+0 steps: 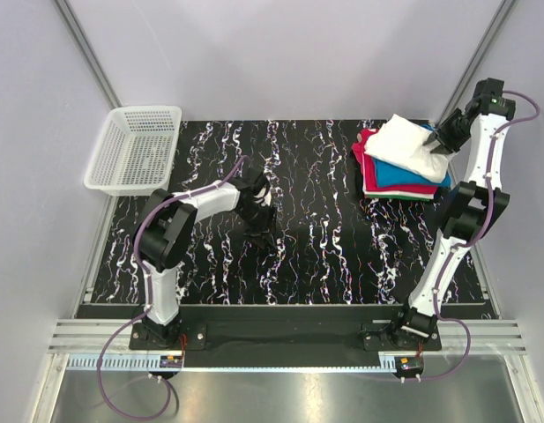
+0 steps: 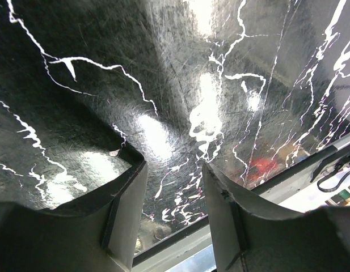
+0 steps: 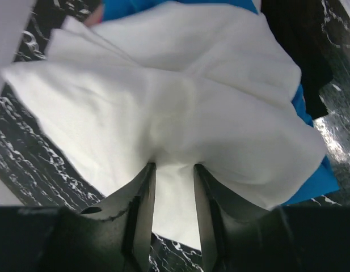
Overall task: Fold and stack the t-shirts
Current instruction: Neatly place the folded tshirt to the corner
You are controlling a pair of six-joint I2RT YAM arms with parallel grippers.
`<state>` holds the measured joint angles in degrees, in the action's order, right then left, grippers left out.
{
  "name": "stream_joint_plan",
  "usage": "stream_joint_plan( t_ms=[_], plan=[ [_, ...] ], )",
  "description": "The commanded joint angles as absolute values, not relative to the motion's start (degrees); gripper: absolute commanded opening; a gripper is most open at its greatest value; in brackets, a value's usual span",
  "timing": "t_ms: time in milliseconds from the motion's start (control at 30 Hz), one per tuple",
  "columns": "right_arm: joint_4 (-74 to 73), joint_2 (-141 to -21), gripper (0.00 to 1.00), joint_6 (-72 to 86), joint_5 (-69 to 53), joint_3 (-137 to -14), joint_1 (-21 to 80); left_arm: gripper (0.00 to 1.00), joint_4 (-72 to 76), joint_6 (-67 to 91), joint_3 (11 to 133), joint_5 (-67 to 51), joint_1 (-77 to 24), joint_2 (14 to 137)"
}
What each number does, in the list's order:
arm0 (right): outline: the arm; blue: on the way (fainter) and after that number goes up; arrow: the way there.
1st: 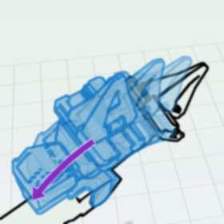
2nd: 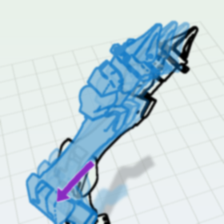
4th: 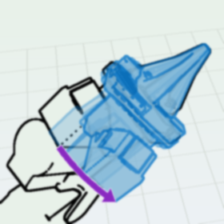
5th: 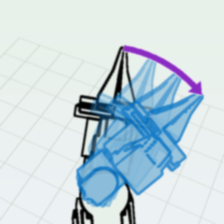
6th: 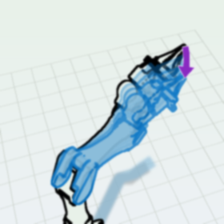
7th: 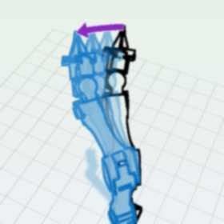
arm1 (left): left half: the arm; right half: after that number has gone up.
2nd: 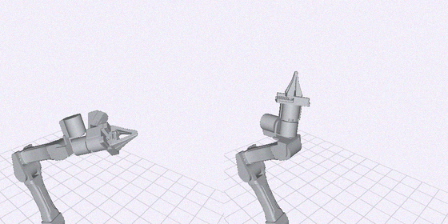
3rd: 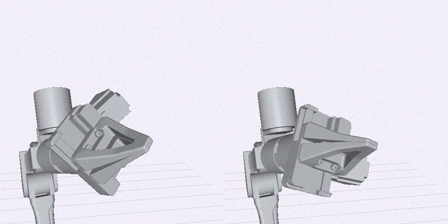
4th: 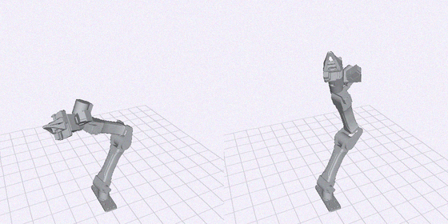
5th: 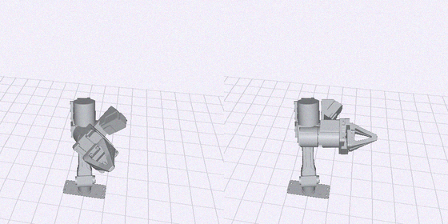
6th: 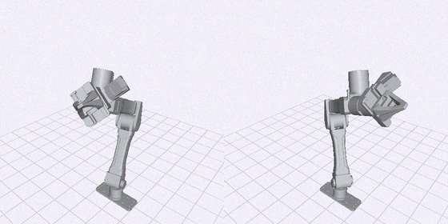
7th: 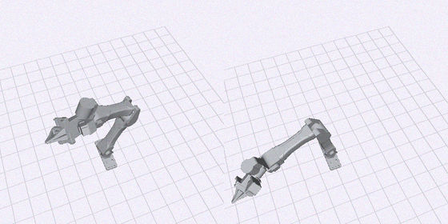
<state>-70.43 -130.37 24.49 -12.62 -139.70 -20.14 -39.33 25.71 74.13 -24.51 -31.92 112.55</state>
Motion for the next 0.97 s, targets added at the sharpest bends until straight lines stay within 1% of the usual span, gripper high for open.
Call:
stream_joint_plan(
  t_ms=[0, 100, 167, 200, 233, 300, 367, 433, 467, 500, 567, 600, 700, 767, 800, 867, 900, 933],
  plan=[
    [-69.87, -128.15, 0.43, 24.52, -20.1, -148.08, -19.86, 0.55, -39.2, 24.52, 71.37, -20.66, -32.43, 112.94],
    [-71.1, -124.48, 0.47, 24.17, -26.16, -148.01, -19.6, 0.57, -39.2, 25.05, 71.72, -18.73, -32.43, 110.58],
    [-70.58, -121.57, 0.48, 24.17, -28.47, -144.6, -19.16, 0.58, -39.2, 25.57, 71.89, -17.23, -32.43, 109.17],
    [-70.14, -118.25, 0.48, 24.17, -30.91, -143.01, -18.81, 0.58, -39.2, 25.84, 71.98, -16.27, -32.43, 107.86],
    [-68.92, -116.39, 0.5, 24.08, -32.42, -138.82, -17.59, 0.58, -39.2, 26.01, 72.24, -16.0, -32.43, 107.32],
    [-67.68, -111.48, 0.51, 24.17, -36.2, -134.23, -15.57, 0.59, -39.2, 26.72, 72.51, -15.21, -32.43, 105.74],
    [-66.8, -107.34, 0.52, 24.08, -36.48, -128.08, -11.27, 0.59, -39.37, 27.33, 73.12, -14.59, -32.43, 104.68],
    [-63.05, -104.26, 0.52, 24.96, -35.78, -119.13, -5.66, 0.59, -39.37, 27.77, 73.3, -13.89, -32.52, 102.67],
    [-61.02, -100.84, 0.52, 25.66, -35.34, -115.35, -3.97, 0.59, -39.72, 27.77, 73.39, -13.02, -32.52, 102.05],
    [-58.56, -99.07, 0.52, 27.75, -35.42, -107.13, -2.39, 0.6, -39.9, 27.77, 73.48, -12.22, -32.52, 101.43],
    [-51.96, -94.16, 0.53, 29.87, -35.16, -99.35, 2.17, 0.6, -41.39, 27.86, 73.74, -10.12, -32.43, 99.85],
    [-50.29, -92.83, 0.53, 31.45, -35.16, -93.05, 3.33, 0.6, -42.01, 27.86, 73.83, -9.67, -32.43, 99.41],
    [-46.85, -88.43, 0.53, 32.34, -34.98, -83.36, 6.06, 0.6, -43.59, 28.39, 73.57, -8.88, -32.43, 97.39],
    [-46.5, -85.71, 0.52, 32.08, -35.06, -79.82, 7.2, 0.6, -44.38, 29.53, 73.04, -7.57, -32.43, 95.11],
    [-46.32, -84.82, 0.52, 31.91, -35.5, -76.41, 8.25, 0.59, -44.47, 29.97, 72.25, -6.95, -32.52, 94.23],
    [-46.49, -82.2, 0.52, 31.38, -34.55, -73.49, 10.62, 0.57, -44.56, 31.37, 71.55, -5.63, -32.52, 92.29],
    [-46.41, -81.13, 0.52, 31.73, -34.63, -70.0, 13.16, 0.57, -44.65, 31.81, 71.19, -5.02, -33.04, 90.63],
    [-45.54, -80.34, 0.53, 32.16, -35.15, -68.22, 14.23, 0.59, -44.91, 33.03, 70.93, -4.05, -33.39, 89.75]
  ],
)
